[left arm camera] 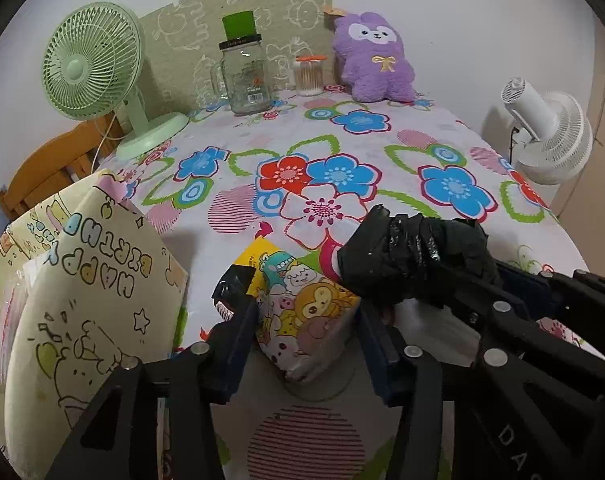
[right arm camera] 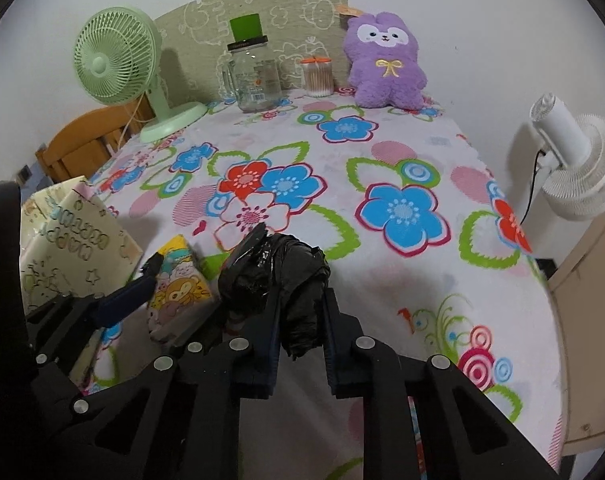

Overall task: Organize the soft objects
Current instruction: 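Grasp the yellow cartoon pack with the left tool while the right tool grasps the black bag, then carry the cartoon pack with the left tool while the right tool carries the black bag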

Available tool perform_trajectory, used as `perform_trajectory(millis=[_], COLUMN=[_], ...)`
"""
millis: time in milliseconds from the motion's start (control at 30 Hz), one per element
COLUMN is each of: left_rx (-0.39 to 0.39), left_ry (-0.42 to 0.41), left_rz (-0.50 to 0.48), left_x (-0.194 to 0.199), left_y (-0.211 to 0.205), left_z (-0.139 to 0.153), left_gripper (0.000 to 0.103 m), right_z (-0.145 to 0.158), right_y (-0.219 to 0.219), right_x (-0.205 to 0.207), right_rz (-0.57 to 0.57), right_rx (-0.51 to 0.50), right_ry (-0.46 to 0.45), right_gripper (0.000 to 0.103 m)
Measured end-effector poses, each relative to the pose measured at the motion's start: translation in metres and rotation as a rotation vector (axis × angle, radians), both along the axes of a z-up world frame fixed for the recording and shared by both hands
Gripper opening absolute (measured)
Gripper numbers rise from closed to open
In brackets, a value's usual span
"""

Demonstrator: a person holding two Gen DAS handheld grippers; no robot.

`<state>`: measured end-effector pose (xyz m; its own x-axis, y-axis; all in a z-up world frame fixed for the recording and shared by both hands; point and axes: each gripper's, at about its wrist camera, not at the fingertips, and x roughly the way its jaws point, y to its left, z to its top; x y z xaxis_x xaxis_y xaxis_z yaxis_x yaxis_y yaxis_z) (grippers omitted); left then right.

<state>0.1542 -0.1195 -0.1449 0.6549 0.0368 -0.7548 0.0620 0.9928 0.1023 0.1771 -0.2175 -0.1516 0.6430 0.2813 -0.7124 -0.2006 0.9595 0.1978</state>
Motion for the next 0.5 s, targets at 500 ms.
perform_trajectory(millis=[500], left_rx=[-0.028], left_ry=[-0.008], left_rz=[-0.020], left_x=[-0.020], left_y=[0.006], left_z=[0.009], left_gripper=[0.042], right_z=[0.013], right_y=[0.006], right_x=[-0.029], right_rz=[-0.005], right_rx=[0.012], right_ry=[-0.024], right_gripper=[0.021])
